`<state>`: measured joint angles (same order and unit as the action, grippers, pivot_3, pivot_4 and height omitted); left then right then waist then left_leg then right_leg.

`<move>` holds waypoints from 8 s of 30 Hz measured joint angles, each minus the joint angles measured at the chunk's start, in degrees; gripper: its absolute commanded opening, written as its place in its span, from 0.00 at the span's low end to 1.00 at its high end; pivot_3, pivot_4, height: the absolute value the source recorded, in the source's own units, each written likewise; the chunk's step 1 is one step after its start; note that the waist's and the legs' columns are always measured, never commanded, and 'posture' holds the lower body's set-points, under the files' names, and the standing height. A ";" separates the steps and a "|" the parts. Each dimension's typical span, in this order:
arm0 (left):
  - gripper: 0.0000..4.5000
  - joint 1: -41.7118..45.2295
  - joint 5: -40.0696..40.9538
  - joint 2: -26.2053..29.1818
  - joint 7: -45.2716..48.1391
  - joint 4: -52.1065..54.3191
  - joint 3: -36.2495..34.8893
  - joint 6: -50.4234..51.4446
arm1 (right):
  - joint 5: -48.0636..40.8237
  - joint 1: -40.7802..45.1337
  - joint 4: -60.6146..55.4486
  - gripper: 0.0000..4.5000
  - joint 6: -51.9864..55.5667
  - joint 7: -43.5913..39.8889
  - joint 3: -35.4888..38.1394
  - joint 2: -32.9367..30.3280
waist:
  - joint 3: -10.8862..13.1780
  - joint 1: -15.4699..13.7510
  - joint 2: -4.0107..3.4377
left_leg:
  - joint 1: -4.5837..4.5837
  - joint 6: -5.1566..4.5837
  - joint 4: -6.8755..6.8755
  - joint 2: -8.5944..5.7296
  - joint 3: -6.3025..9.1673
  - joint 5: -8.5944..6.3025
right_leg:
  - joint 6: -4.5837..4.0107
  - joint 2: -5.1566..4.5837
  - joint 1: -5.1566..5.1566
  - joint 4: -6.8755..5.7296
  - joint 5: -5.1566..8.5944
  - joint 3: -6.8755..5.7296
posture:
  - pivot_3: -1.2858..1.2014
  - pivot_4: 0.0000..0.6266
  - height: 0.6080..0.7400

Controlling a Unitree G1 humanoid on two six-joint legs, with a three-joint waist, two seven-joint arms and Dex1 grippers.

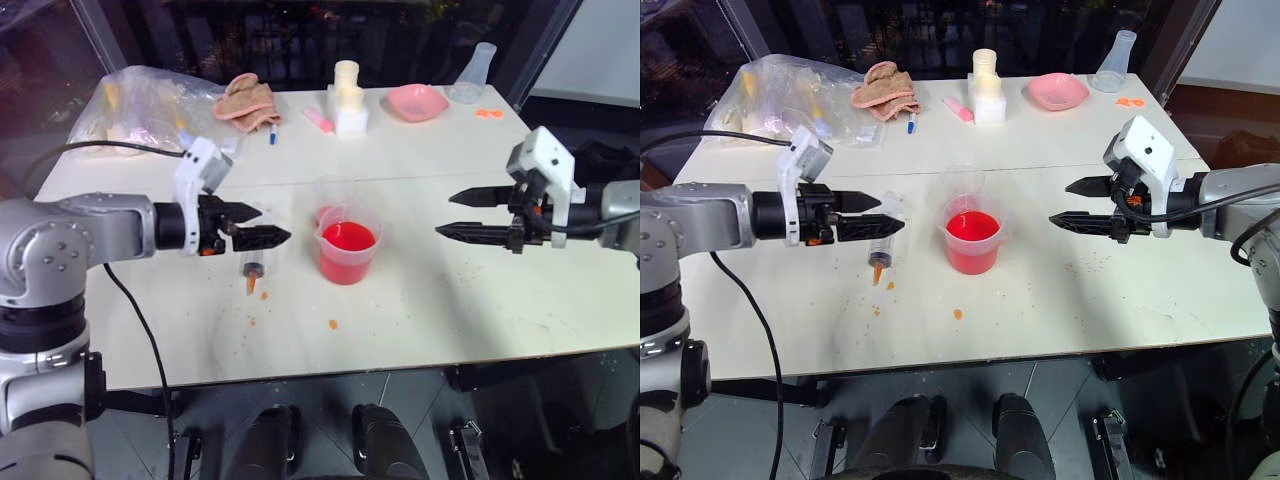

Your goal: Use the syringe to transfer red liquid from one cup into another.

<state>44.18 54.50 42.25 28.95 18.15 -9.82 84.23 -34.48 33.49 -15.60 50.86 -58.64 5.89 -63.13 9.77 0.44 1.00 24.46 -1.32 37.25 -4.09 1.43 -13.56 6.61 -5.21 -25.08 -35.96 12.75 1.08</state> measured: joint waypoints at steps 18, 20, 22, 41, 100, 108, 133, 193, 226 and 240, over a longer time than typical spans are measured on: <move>0.99 33.70 -21.32 -17.09 -37.49 -50.61 14.50 7.79 | 1.77 1.63 1.25 0.68 -0.54 0.91 -0.95 0.51 | 0.02 -1.12 0.03 | 0.00 0.00 0.07 -0.04 -0.01 0.01 | 0.05 0.10 -0.04 -0.11 -0.02 -0.04 | 0.52 0.24 1.00; 0.99 37.05 -21.88 -19.42 -40.21 -59.16 15.15 7.79 | 1.77 1.79 1.22 0.68 -0.46 1.15 -1.03 0.84 | 0.03 -1.20 0.05 | 0.03 0.00 0.08 -0.05 -0.01 0.00 | 0.05 0.09 -0.05 -0.09 -0.02 -0.06 | 0.52 0.24 1.00; 0.99 40.48 -23.33 -22.11 -43.25 -67.78 13.49 7.80 | 1.72 1.82 1.12 0.68 -0.16 1.49 -1.08 1.15 | 0.03 -1.23 0.06 | 0.05 -0.01 0.09 -0.06 -0.01 0.00 | 0.06 0.07 -0.05 -0.09 -0.02 -0.06 | 0.52 0.24 1.00; 0.99 38.65 -41.14 -32.48 -55.91 -77.14 -11.68 5.24 | 1.05 0.73 -1.26 0.68 2.30 3.16 -0.07 1.17 | 0.04 -1.25 0.08 | 0.07 0.18 0.08 -0.06 -0.02 -0.07 | 0.07 0.02 -0.08 -0.12 -0.03 -0.05 | 0.52 0.24 1.00; 0.33 6.73 -16.27 -28.27 17.70 -19.08 5.24 -39.62 | -14.50 1.20 -11.04 0.68 16.55 28.80 18.83 12.82 | -0.03 -1.04 -0.04 | -0.05 -0.02 0.12 0.01 -0.07 0.04 | 0.03 0.06 0.05 -0.13 -0.03 0.05 | 0.52 0.24 1.00; 0.33 0.91 -22.69 -27.78 23.75 -22.99 12.06 -51.09 | -23.25 4.41 -11.88 0.68 21.80 35.82 21.08 15.44 | -0.04 -1.19 -0.06 | -0.07 -0.10 0.15 0.00 -0.07 -0.01 | 0.02 0.01 0.13 -0.05 -0.03 0.02 | 0.52 0.24 1.00; 0.33 -2.07 -31.44 -33.57 26.02 -31.68 15.88 -70.12 | -44.02 8.03 -11.42 0.68 18.98 54.52 14.24 21.62 | -0.04 -1.12 -0.06 | -0.05 -0.17 0.18 0.01 -0.07 -0.03 | 0.02 0.00 0.12 -0.05 -0.03 0.01 | 0.52 0.24 1.00; 0.33 -4.14 -31.39 -35.01 24.27 -30.36 15.85 -70.75 | -41.19 14.95 -2.14 0.01 13.76 57.21 3.90 23.88 | -0.04 -1.11 -0.06 | -0.02 -0.22 0.16 0.02 -0.05 -0.05 | 0.01 0.00 0.14 0.03 -0.03 -0.04 | 0.52 0.24 1.00; 0.33 -3.06 -31.38 -35.68 23.28 -32.03 15.17 -69.88 | -42.78 14.74 -4.24 0.80 11.22 56.52 7.29 22.33 | -0.04 -1.19 -0.06 | 0.03 -0.32 0.03 0.02 -0.01 -0.10 | 0.02 -0.03 0.22 0.42 -0.03 -0.10 | 0.52 0.24 1.00; 0.33 9.22 -26.10 -39.71 15.53 -30.88 8.02 -68.07 | -50.72 11.11 -3.28 0.80 7.76 62.36 14.78 20.31 | -0.03 -1.09 -0.05 | 0.13 -0.44 -0.01 0.02 -0.04 -0.18 | 0.05 -0.03 0.23 0.64 -0.04 -0.13 | 0.52 0.24 1.00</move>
<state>53.40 28.40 2.54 44.48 -12.73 -1.80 16.16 -85.20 44.60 -18.89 58.62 3.72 20.67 -42.83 9.73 -0.65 0.95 24.59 -1.76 37.24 -4.08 1.40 -13.74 6.65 -5.24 -24.85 -35.32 12.71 0.95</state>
